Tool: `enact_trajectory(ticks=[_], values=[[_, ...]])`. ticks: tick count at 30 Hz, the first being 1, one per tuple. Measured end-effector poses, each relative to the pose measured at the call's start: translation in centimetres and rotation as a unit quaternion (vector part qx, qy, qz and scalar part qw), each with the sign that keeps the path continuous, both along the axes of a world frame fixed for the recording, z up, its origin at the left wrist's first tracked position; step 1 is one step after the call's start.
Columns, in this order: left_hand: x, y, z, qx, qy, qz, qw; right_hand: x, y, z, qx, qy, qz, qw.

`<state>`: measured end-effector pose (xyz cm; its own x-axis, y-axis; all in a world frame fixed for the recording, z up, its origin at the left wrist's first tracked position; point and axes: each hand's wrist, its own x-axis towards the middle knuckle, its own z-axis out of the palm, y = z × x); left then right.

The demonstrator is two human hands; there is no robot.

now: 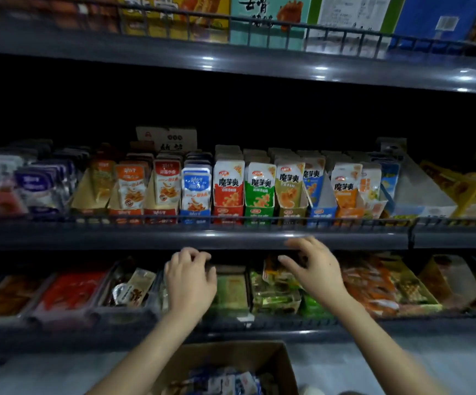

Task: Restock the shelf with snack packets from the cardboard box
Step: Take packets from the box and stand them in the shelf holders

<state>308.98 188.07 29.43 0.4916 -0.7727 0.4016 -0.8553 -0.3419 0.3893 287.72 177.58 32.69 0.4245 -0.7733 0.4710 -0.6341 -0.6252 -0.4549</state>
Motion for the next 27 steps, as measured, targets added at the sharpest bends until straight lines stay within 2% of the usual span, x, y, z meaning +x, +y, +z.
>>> enact_trajectory(ticks=[7,13,22,27], values=[[1.6,9.3,-8.6,0.100,0.040,0.039,0.993,2.5,7.5,-11.1,0.136,0.065,0.043,0.988],[2.4,14.3,-17.0,0.166,0.064,0.043,0.983,2.8,11.9,-21.7,0.274,0.142,0.050,0.950],[1.5,15.4,-27.3,0.238,0.097,0.094,0.962,1.6,12.2,-35.1,0.400,0.241,0.014,0.884],[1.1,14.0,-31.1,0.247,0.111,0.113,0.956,0.7,10.5,-39.2,0.446,0.234,-0.027,0.864]])
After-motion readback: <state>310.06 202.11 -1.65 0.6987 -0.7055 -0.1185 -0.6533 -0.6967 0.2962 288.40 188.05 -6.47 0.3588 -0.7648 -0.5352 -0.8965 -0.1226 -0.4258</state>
